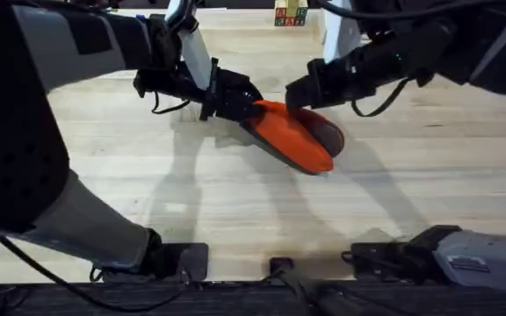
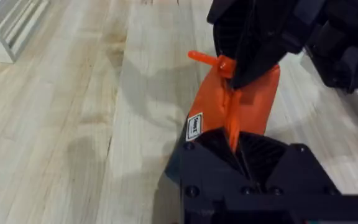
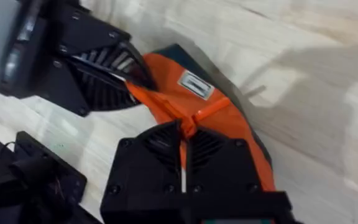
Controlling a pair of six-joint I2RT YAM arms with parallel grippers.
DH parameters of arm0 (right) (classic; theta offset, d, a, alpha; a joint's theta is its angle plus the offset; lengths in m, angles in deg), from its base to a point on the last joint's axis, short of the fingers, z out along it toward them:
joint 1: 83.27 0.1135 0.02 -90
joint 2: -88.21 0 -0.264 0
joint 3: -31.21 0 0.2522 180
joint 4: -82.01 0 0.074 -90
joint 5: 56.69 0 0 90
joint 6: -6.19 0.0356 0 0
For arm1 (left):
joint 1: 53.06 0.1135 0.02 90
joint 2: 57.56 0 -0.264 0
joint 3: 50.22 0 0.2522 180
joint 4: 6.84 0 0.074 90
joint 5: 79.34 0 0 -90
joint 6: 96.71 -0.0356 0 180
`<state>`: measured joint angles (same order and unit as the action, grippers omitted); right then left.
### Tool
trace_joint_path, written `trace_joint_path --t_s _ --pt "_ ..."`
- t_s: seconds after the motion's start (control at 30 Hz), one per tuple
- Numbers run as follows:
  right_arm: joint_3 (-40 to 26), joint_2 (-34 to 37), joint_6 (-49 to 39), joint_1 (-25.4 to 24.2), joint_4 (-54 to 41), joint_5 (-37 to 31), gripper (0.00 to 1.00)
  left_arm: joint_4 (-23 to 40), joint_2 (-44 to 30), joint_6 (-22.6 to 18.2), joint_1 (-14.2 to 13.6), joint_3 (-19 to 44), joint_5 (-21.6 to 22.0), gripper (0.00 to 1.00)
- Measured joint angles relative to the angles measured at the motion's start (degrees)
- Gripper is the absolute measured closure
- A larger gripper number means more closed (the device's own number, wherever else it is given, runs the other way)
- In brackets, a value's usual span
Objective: Unzip the bag, pick up the pens from the table one at a time and place them inside, then zip the bag closed.
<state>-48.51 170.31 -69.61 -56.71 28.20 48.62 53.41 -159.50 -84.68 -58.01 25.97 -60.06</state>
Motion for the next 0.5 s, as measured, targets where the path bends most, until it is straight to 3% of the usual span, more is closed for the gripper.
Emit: trace_joint_path --t_s 0.5 --pt "0.0 -0.02 -2.72 -7.51 -8.35 2.45 0.968 0.44 0.01 0.12 0.0 -0.15 0.45 0.957"
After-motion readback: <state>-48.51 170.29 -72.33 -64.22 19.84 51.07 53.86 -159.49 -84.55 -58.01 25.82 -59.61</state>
